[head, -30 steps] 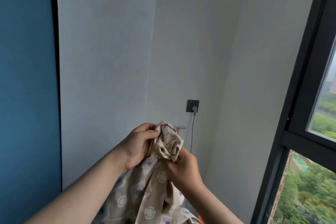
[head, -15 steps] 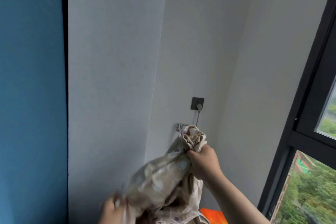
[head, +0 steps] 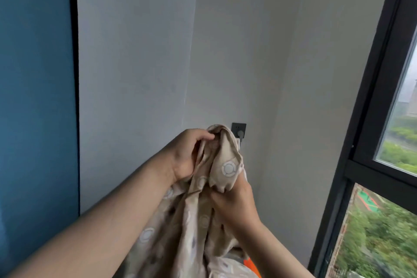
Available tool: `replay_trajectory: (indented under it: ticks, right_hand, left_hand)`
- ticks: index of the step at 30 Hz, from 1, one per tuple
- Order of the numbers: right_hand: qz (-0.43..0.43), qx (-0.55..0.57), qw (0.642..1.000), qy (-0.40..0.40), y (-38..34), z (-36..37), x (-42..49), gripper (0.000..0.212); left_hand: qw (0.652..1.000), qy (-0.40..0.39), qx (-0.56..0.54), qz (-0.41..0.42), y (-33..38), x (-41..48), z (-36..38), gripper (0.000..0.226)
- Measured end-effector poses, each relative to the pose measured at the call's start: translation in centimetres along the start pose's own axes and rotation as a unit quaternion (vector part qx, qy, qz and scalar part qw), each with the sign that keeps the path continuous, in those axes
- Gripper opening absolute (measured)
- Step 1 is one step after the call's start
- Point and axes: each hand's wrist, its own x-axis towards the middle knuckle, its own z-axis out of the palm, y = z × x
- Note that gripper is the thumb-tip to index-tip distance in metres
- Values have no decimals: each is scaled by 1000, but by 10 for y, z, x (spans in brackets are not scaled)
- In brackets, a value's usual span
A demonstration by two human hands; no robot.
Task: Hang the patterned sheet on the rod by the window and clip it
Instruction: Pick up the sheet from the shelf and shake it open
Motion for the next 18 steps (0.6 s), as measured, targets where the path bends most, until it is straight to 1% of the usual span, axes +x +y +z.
replay_trajectory:
  ticks: [1,2,3,4,5,6,7,8,9,10,11,12,13,14,15,16,18]
  right_hand:
    - [19,-22,1000,-9,3,-3,0,45]
    - [39,-45,998,-25,7,-6,0,37]
    - [52,-60,996,-30,11,-10,1,31]
    - [60,-63,996,-22,13,-13,2,26]
    - [69,-52,996,-5,15,-15,4,21]
    - [78,-39,996,14,14,-18,6,18]
    - [90,-30,995,28,12,-20,10,17]
    - [100,-26,994,37,11,-21,14,18]
    - [111,-22,993,42,10,-21,17,18]
    - [119,-21,992,45,9,-21,20,17]
    - [126,-26,991,46,9,-21,22,17]
    - [132,-30,990,45,9,-20,23,17]
    - [136,-34,989,45,10,-20,25,18]
    - [138,-41,989,45,11,-21,27,19]
    - [139,-52,988,45,12,-22,28,21]
    - [138,-64,987,43,13,-25,30,22]
    - [142,-83,986,36,13,-31,34,25]
  left_hand:
    - [1000,-7,5,23,-3,-10,-4,31]
    - [998,3,30,58,-10,-20,-11,33]
    - [992,36,76,91,-24,-29,-20,42]
    - [982,82,126,116,-41,-42,-26,61]
    - [967,127,176,130,-64,-59,-30,86]
    - [951,147,240,130,-87,-73,-34,106]
    - [935,153,294,126,-107,-82,-35,116]
    - [921,155,338,118,-124,-87,-37,118]
    - [909,169,365,113,-137,-88,-39,110]
    - [895,199,387,99,-149,-84,-44,92]
    - [880,222,416,60,-158,-80,-48,73]
    - [861,236,450,-1,-164,-77,-50,56]
    - [840,241,483,-51,-166,-77,-50,44]
    - [821,256,508,-54,-163,-75,-55,31]
    - [808,287,515,-11,-158,-71,-68,18]
    - [808,318,495,38,-147,-68,-80,16]
    - [805,325,485,102,-110,-60,-94,26]
